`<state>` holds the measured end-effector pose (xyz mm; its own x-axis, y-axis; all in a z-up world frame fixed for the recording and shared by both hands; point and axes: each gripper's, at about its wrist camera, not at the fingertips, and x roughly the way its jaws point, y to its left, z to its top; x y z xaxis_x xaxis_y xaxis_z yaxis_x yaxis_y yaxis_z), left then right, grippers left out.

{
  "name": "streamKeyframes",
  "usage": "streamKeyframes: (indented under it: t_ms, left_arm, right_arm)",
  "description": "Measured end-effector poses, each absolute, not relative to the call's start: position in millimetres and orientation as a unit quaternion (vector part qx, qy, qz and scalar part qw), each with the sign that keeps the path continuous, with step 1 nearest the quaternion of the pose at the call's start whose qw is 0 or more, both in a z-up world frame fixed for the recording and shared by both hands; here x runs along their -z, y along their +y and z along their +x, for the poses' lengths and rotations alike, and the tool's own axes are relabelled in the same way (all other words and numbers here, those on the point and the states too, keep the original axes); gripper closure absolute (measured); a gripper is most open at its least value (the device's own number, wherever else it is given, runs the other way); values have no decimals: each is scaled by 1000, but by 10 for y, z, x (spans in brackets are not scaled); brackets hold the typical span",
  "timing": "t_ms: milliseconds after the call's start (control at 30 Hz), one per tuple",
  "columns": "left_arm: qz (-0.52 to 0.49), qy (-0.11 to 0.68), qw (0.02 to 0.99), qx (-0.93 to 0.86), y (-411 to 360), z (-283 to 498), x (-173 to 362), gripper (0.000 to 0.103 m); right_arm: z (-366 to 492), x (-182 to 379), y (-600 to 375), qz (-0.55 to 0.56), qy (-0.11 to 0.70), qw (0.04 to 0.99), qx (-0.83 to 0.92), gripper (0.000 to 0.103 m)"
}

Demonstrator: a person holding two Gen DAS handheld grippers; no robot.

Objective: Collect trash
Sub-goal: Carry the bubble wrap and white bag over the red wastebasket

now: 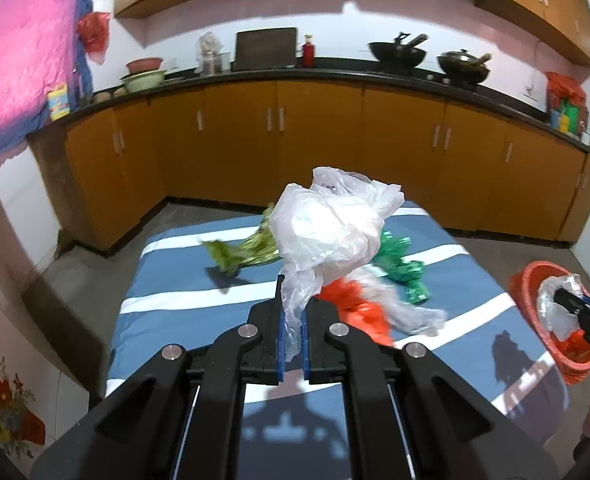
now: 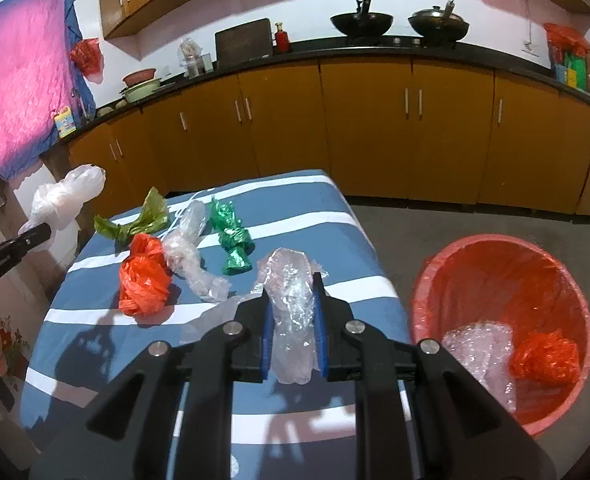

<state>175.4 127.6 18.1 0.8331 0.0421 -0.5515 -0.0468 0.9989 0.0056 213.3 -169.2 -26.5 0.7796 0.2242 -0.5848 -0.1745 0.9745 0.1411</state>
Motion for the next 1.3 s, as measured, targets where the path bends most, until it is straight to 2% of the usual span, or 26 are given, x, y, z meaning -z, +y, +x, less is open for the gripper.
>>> streamKeyframes:
  t_ms: [633, 1300]
  left_arm:
    - [15, 276, 956, 94, 153, 1757, -286, 97]
    - [27, 318, 926, 202, -1320, 1883, 109, 98]
  right_arm:
    - [1948, 118, -2456, 68, 290, 954, -42, 85]
    - [1823, 345, -3692, 81, 294, 950, 65, 85]
